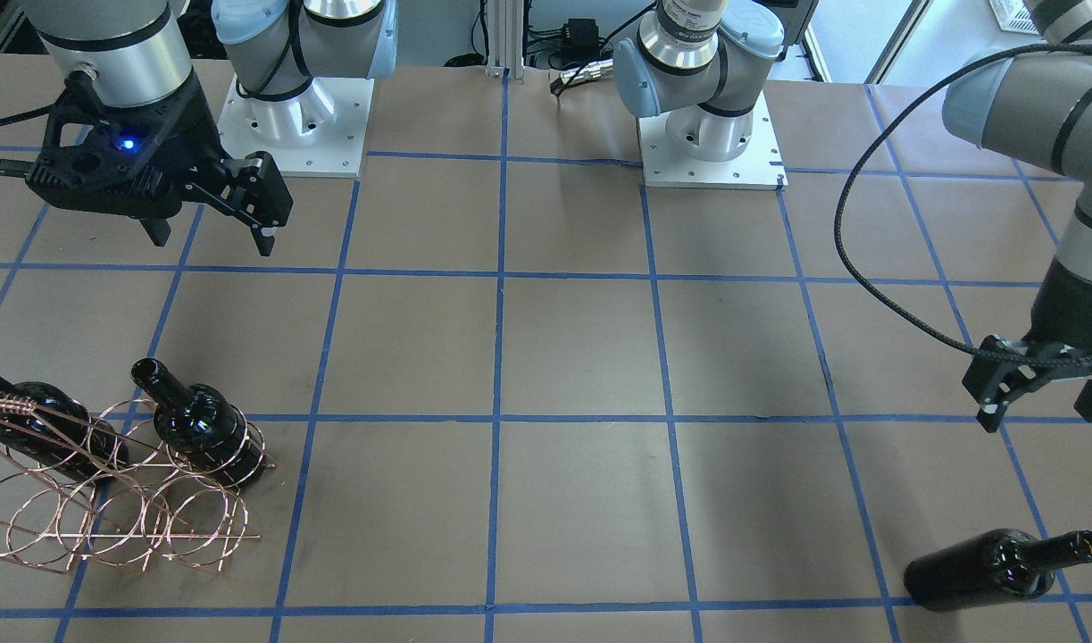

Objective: Place wine into wine basket
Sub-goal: 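Swing the left gripper holding the dark wine bottle toward the table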

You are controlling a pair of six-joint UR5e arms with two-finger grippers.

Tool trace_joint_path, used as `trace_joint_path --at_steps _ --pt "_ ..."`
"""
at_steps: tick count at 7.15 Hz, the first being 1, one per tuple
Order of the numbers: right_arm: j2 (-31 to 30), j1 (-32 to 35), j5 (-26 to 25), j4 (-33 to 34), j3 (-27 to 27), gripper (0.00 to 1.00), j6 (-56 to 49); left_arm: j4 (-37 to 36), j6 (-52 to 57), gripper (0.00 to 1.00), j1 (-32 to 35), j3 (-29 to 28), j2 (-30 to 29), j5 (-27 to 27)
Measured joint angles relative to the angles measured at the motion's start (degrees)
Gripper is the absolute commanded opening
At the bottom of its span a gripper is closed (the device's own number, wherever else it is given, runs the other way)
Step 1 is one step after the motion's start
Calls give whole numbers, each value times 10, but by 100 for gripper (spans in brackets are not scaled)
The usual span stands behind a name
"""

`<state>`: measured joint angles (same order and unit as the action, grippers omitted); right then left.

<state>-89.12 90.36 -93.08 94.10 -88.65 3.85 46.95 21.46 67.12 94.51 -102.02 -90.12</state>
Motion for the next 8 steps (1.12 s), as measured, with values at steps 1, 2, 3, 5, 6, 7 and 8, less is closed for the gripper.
trace_joint_path --at_steps 1,2,3,5,6,7,8 --pt "0 0 0 0 0 100 0 -38 8 100 -8 0 -18 16" --pt "0 0 1 0 0 100 0 -75 12 100 -15 -1 -35 38" --pt "0 0 1 0 0 100 0 -99 14 95 -18 -1 -48 54" --pt "0 0 1 1 0 100 0 -115 15 95 -21 -14 -71 90" --pt "0 0 1 1 0 100 0 -116 15 91 -23 -27 -82 98" --pt "0 1 1 2 0 100 -4 -116 16 90 -26 -36 -92 100" --pt "0 0 1 6 0 100 -10 -116 16 86 -32 -43 -101 102"
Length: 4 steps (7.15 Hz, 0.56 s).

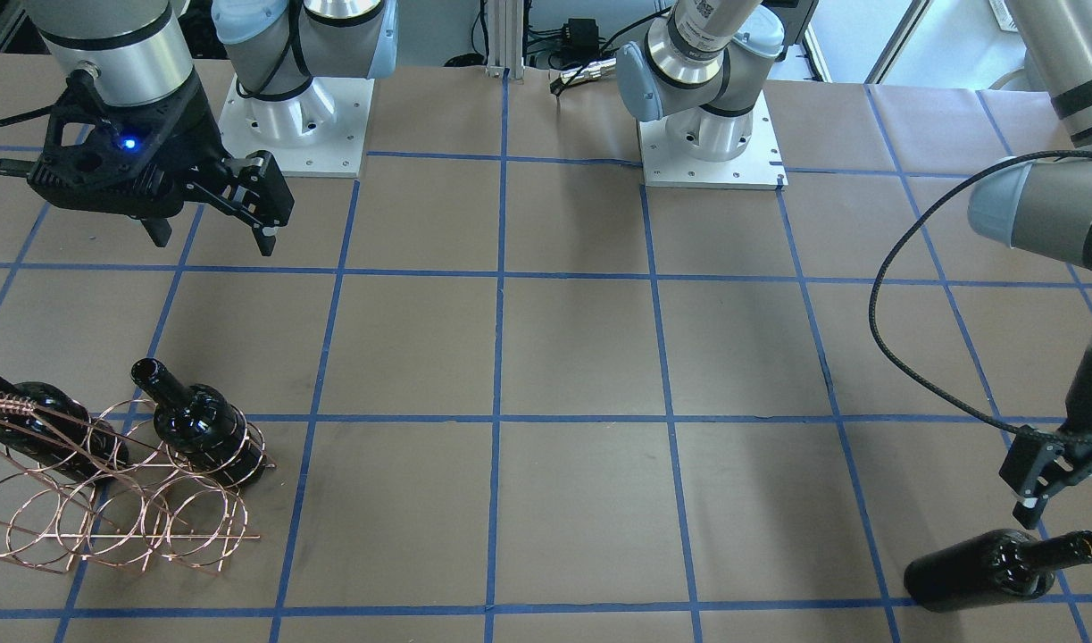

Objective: Place wine into wine basket
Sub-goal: 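Swing the left gripper holding the dark wine bottle toward the table, then carry the bottle with the left gripper toward the table center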

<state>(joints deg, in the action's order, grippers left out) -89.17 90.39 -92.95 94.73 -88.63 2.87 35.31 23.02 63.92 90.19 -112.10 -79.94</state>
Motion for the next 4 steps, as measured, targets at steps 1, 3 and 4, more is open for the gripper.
trace_joint_path --at_steps 1,3,4 --pt "-1 0 0 5 0 100 -3 0 0 86 -4 -6 -9 2" --pt "-7 1 6 16 1 100 -1 -1 -1 86 -7 -20 -24 7" --pt "-9 1 6 18 1 100 0 -1 -1 86 -7 -25 -28 15"
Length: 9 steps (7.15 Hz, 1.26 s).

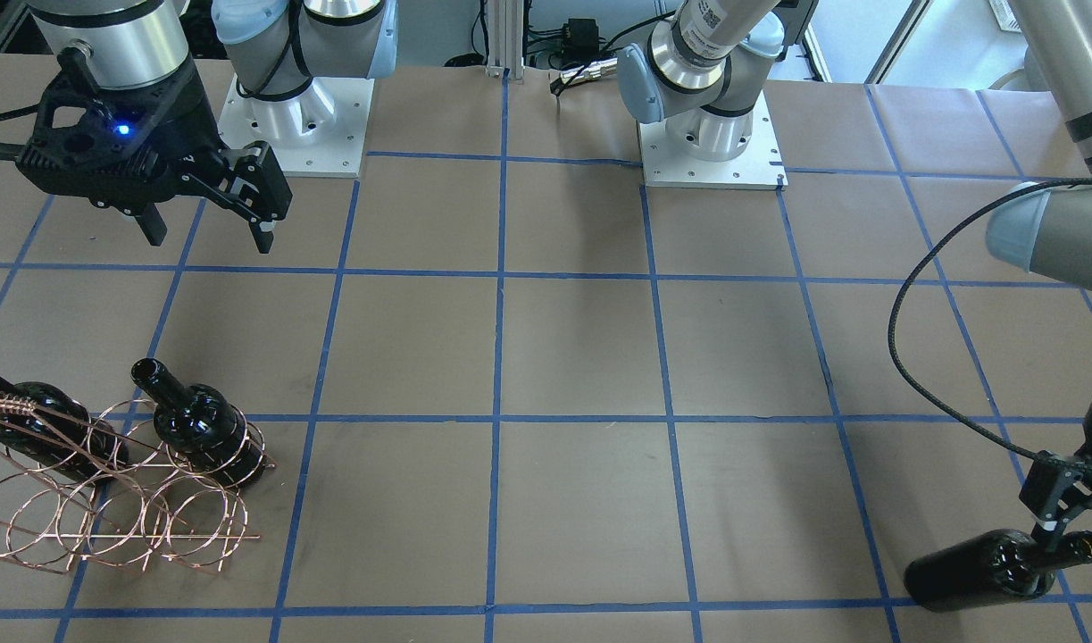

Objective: Place wine into wine basket
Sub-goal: 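Carry the bottle with the left gripper toward the table center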

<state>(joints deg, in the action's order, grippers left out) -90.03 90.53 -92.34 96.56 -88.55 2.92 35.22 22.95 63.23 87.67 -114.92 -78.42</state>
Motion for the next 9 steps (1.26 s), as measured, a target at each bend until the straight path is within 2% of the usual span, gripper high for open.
trace_joint_path --at_steps 1,2,3,4,5,7,8,9 --pt "-1 0 0 -1 0 100 0 0 0 76 0 -3 -3 12" --pt "-1 1 0 -2 0 100 -1 -1 0 61 0 -3 -5 26" --pt "-4 1 1 -3 0 100 -3 0 1 57 0 -4 -6 33" --pt "-7 1 0 -3 0 100 -5 0 2 44 0 -4 -8 36" --pt "-8 1 -2 -5 0 100 -6 0 3 37 0 -3 -8 36" --pt "-8 1 -6 -6 0 100 -6 2 6 7 0 -3 -7 35" --pt "-8 1 -7 -6 0 100 -3 4 9 0 -1 -2 -6 35" --pt "-7 0 -8 -7 -1 100 -1 16 11 0 0 -2 0 35"
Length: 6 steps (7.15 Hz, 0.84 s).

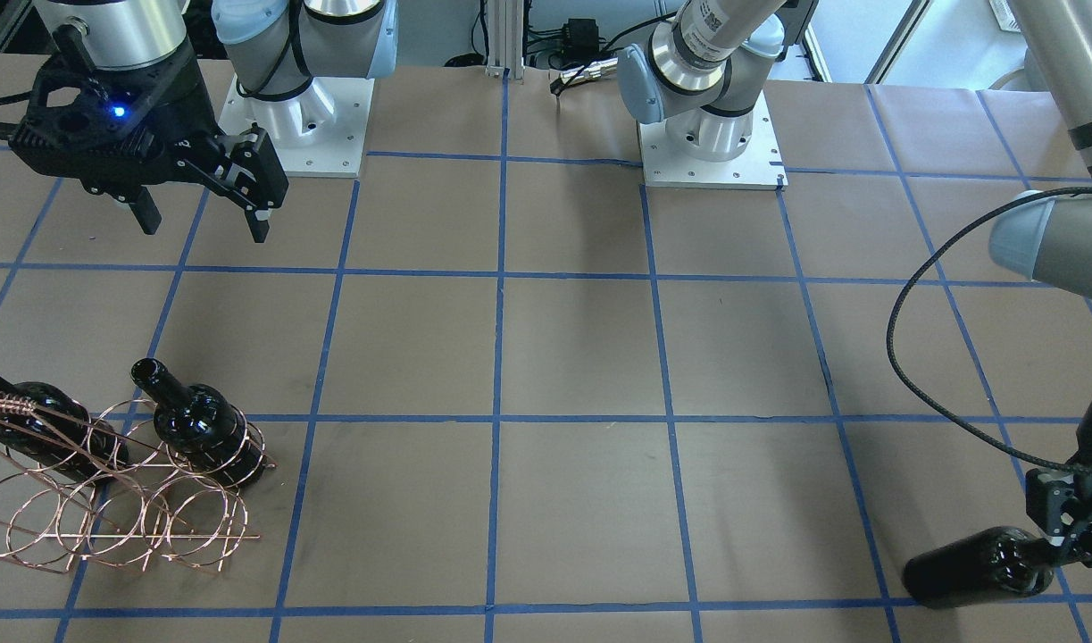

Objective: Place wine into wine basket
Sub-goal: 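Carry the bottle with the left gripper toward the table center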

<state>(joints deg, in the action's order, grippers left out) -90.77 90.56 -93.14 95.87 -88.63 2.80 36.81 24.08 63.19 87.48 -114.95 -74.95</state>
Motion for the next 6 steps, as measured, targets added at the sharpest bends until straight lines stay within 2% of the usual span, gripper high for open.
trace_joint_path --at_steps 3,6 --pt "0 0 -1 0 -5 100 -3 99 -12 0 48 17 68 -42" --pt "0 0 -1 0 -9 100 -3 138 -132 0 182 98 164 -96"
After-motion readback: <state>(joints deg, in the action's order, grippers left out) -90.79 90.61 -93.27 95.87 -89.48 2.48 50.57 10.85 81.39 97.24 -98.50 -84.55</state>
